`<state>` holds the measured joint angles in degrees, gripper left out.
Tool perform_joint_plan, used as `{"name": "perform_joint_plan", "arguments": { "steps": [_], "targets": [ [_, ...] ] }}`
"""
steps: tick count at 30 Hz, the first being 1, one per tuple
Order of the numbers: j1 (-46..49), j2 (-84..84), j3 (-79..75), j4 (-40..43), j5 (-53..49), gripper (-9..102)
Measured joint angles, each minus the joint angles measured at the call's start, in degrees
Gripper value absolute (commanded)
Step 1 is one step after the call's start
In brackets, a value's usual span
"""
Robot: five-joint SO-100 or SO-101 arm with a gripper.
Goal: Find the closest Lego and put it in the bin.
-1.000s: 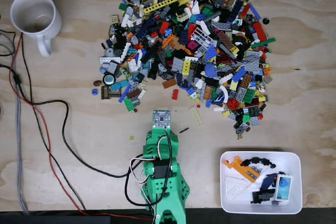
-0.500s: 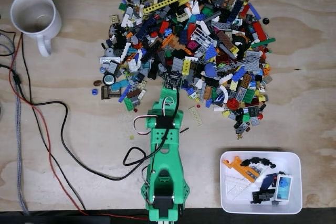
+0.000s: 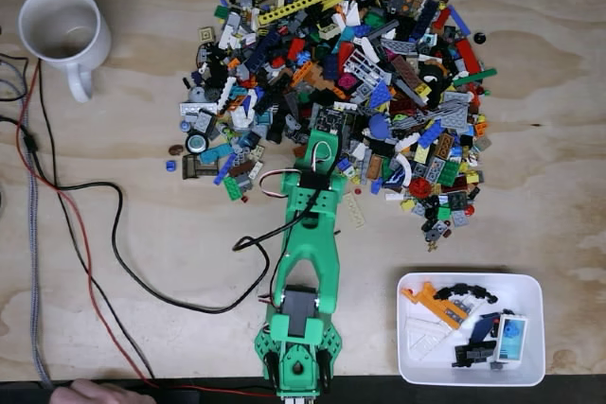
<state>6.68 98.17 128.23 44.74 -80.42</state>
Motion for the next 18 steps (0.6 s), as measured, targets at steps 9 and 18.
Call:
{"name": "perform_joint_plan", "arguments": {
  "steps": [9,18],
  "targets": [
    [0.26,-3.87,-2.46,-1.85,-1.67,0],
    [-2.29,7.47,-2.46,5.27,-1.76,0]
  ]
}}
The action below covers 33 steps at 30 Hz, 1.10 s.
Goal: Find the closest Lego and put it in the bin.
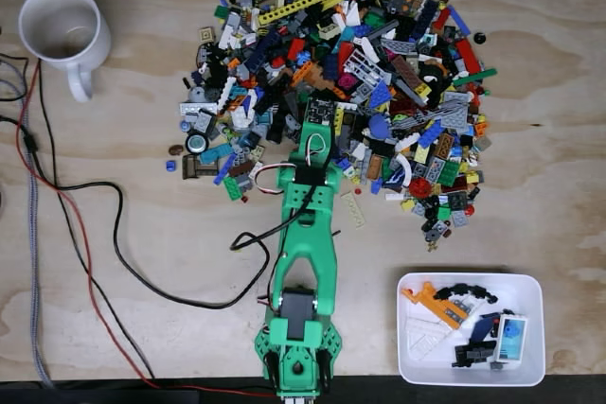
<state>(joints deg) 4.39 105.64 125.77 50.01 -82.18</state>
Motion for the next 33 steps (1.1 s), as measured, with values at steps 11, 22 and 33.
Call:
{"name": "perform_joint_plan", "arguments": {
  "steps": [11,22,33],
  "targets": [
    [24.79,27.95,0.18,12.3,-3.25,0],
    [71.1,26.81,0.0,13.27,-9.58,1],
    [81.21,26.89,3.6,3.96,-10.11,6]
  ]
}}
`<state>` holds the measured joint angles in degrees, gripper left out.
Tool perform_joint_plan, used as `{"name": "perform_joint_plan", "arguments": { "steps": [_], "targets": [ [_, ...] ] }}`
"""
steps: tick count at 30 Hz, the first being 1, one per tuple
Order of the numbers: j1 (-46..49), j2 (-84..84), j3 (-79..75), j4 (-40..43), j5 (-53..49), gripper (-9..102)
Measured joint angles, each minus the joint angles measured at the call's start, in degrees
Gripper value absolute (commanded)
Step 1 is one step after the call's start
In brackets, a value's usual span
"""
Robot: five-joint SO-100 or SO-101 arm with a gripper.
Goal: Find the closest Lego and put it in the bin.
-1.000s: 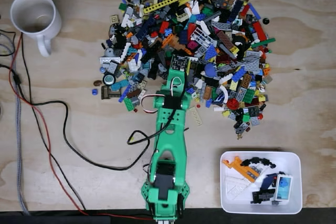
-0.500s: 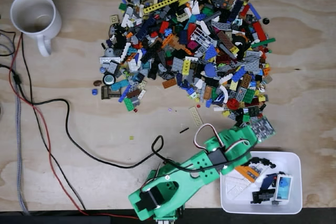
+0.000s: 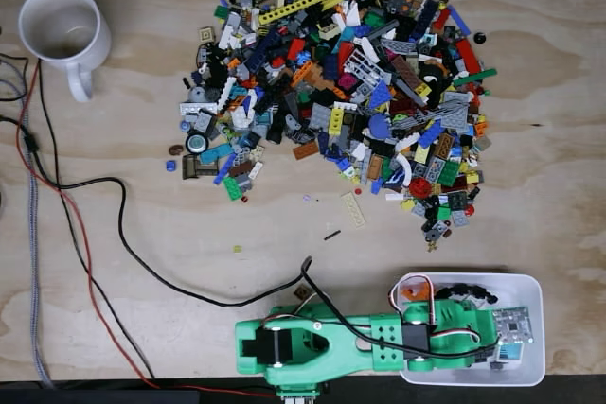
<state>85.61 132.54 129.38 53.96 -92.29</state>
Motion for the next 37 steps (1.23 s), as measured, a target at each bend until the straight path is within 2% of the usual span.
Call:
{"name": "perform_joint_plan", "arguments": {
  "steps": [2,5,11,18,22,28,37],
  "targets": [
    [-0.97,0.53,0.0,-1.23,1.23,0],
    [-6.59,2.9,0.0,-1.93,1.85,0],
    [-21.09,15.64,0.35,4.75,1.93,0],
    [-65.65,43.15,16.7,17.58,6.42,0],
    [-80.42,57.04,26.81,23.55,8.17,0],
    [-88.59,60.56,36.39,29.71,9.4,0],
    [-91.05,60.73,39.99,29.27,9.84,0]
  ]
}}
